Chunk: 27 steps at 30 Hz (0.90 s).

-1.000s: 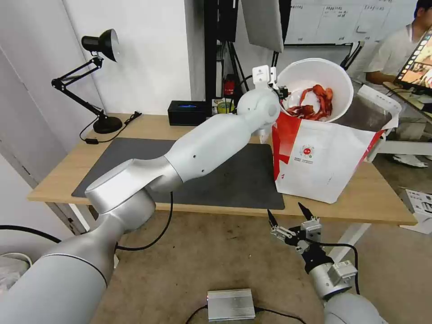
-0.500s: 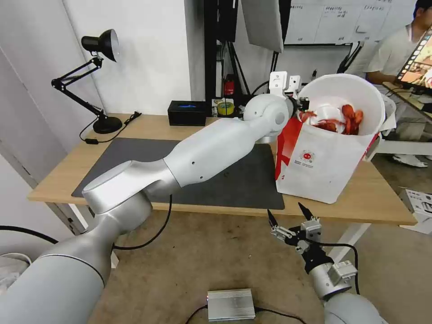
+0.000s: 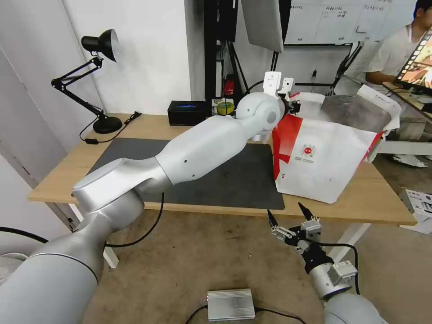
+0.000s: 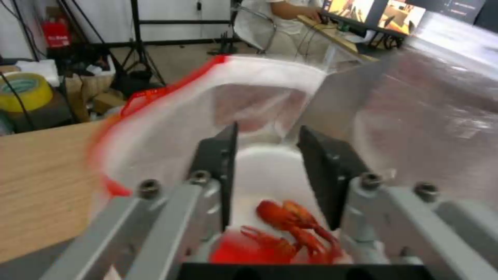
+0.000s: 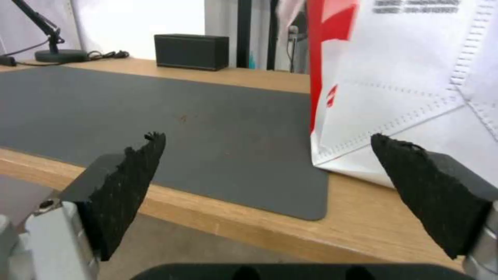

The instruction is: Pick up the trash from the table and place it into the takeout bag.

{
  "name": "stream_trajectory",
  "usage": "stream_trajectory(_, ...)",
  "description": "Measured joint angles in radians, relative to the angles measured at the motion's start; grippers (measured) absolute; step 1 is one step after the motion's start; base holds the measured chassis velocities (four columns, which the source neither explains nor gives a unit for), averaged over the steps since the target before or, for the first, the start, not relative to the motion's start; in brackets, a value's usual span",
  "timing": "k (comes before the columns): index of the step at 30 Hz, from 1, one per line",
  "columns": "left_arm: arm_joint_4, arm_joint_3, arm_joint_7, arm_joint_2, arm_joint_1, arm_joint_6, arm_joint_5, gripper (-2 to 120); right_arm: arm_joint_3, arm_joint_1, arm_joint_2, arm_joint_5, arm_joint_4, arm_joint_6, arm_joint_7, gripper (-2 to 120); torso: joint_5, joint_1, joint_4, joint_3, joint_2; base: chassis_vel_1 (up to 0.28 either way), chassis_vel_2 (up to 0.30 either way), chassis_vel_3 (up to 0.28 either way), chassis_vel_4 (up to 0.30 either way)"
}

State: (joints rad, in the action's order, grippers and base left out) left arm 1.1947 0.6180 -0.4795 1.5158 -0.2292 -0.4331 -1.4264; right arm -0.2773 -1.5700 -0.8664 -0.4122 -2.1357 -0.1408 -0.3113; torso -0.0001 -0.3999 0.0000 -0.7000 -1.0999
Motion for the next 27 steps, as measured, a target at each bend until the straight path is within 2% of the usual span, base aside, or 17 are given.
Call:
stream_trajectory(3,0.019,-0.002,-0.002,-0.013,-0.002,-0.001,-0.007,57,0.0,0.0,0.0,0.0,0.0,0.0,0.0,100,0.0,0.0,0.0,0.0,0.0,0.0,0.0,0.0,0.0)
stream_trajectory(5,0.026,-0.003,-0.002,-0.019,-0.002,-0.001,-0.008,61,0.0,0.0,0.0,0.0,0.0,0.0,0.0,100,0.0,0.0,0.0,0.0,0.0,0.0,0.0,0.0,0.0)
stream_trajectory(7,0.04,-0.005,-0.005,-0.034,-0.002,0.001,-0.009,73,0.0,0.0,0.0,0.0,0.0,0.0,0.0,100,0.0,0.0,0.0,0.0,0.0,0.0,0.0,0.0,0.0)
stream_trajectory(9,0.048,-0.008,-0.007,-0.042,-0.001,0.004,-0.009,76,0.0,0.0,0.0,0.0,0.0,0.0,0.0,100,0.0,0.0,-0.0001,0.0,0.0,0.0,0.0,0.0,0.0)
stream_trajectory(12,0.091,-0.015,-0.008,-0.088,0.013,0.022,-0.01,91,0.0,0.0,0.0,0.0,0.0,0.0,0.0,100,0.0,0.0,-0.0002,0.0,0.0,0.0,0.0,0.0,0.0)
stream_trajectory(13,0.091,-0.015,-0.008,-0.088,0.013,0.022,-0.01,91,0.0,0.0,0.0,0.0,0.0,0.0,0.0,100,0.0,0.0,-0.0002,0.0,0.0,0.0,0.0,0.0,0.0)
stream_trajectory(16,0.163,-0.018,-0.007,-0.171,0.037,0.078,0.035,99,0.0,0.0,0.0,0.0,0.0,0.0,0.0,100,-0.0001,0.0,-0.0001,0.0,0.0,0.0,0.0,0.0,0.0)
stream_trajectory(17,0.195,-0.018,0.002,-0.211,0.052,0.115,0.079,99,0.0,0.0,0.0,0.0,0.0,0.0,0.0,100,-0.0002,0.0,-0.0001,0.0,0.0,0.0,0.0,0.0,0.0)
stream_trajectory(18,0.195,-0.018,0.002,-0.211,0.052,0.115,0.079,99,0.0,0.0,0.0,0.0,0.0,0.0,0.0,100,-0.0002,0.0,-0.0001,0.0,0.0,0.0,0.0,0.0,0.0)
stream_trajectory(20,0.273,-0.042,0.033,-0.291,0.101,0.179,0.139,100,0.0,0.0,0.0,0.0,0.0,0.0,0.0,100,-0.0003,0.0,0.0002,0.0,0.0,0.0,0.0,0.0,0.0)
stream_trajectory(21,0.273,-0.042,0.033,-0.291,0.101,0.179,0.139,100,0.0,0.0,0.0,0.0,0.0,0.0,0.0,100,-0.0003,0.0,0.0002,0.0,0.0,0.0,0.0,0.0,0.0)
stream_trajectory(24,0.401,-0.101,0.118,-0.444,0.216,0.277,0.219,100,0.0,0.0,0.0,0.0,0.0,0.0,0.0,100,-0.0004,0.0,0.0,0.0,0.0,0.0,0.0,0.0,0.0)
stream_trajectory(25,0.401,-0.101,0.118,-0.444,0.216,0.277,0.219,100,0.0,0.0,0.0,0.0,0.0,0.0,0.0,100,-0.0004,0.0,0.0,0.0,0.0,0.0,0.0,0.0,0.0)
stream_trajectory(27,0.488,-0.171,0.18,-0.572,0.337,0.33,0.251,100,0.0,0.0,0.0,0.0,0.0,0.0,0.0,100,-0.0005,0.0,0.0003,0.0,0.0,0.0,0.0,0.0,0.0)
